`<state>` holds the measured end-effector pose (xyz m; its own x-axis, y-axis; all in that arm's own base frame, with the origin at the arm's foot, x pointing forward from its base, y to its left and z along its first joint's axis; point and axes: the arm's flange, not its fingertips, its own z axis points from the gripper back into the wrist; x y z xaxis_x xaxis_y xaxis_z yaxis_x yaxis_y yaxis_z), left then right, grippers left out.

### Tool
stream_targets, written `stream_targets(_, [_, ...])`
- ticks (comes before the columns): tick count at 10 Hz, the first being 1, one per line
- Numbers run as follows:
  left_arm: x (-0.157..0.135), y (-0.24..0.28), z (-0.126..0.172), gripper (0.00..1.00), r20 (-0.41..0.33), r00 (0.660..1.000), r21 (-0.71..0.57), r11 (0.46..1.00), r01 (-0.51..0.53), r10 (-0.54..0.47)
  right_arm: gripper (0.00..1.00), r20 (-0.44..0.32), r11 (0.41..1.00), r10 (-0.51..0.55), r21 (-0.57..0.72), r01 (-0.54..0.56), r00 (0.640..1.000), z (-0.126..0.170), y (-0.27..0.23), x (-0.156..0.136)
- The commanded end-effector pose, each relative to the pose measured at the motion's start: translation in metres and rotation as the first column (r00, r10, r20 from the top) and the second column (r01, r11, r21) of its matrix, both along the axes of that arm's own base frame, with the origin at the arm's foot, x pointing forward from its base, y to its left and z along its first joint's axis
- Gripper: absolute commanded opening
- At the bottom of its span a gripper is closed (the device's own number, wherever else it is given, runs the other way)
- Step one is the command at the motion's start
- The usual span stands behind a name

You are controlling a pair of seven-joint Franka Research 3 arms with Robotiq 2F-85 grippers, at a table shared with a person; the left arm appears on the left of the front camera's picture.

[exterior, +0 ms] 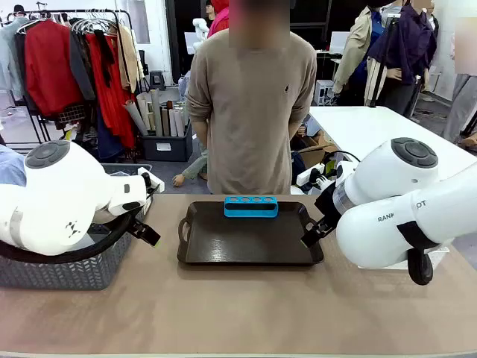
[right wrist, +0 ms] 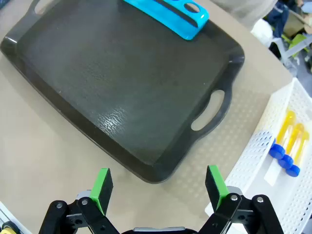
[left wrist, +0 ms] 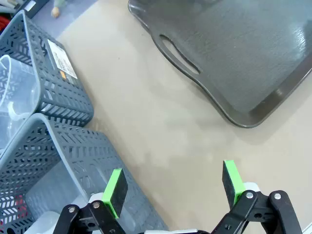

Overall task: Prepare the laboratory tools.
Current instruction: Pick up one Large Measuring Cup and place it on the Handle tray.

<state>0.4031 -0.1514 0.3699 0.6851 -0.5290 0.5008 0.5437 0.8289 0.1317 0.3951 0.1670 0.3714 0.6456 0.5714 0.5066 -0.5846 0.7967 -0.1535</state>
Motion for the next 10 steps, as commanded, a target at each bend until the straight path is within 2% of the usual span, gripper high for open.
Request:
stream_targets(1, [0.0000,0.0000,0.0001,1.00,0.000,1.000,0.000,1.000,0.000,0.000,1.00,0.000,1.000,0.000,0.000,0.000,1.000,0.0000,0.0000,0.0000])
stream_targets(10, [0.0000,0.0000,0.0001,1.00,0.000,1.000,0.000,1.000,0.000,0.000,1.00,0.000,1.000,0.000,0.000,0.000,1.000,0.0000,0.0000,0.0000])
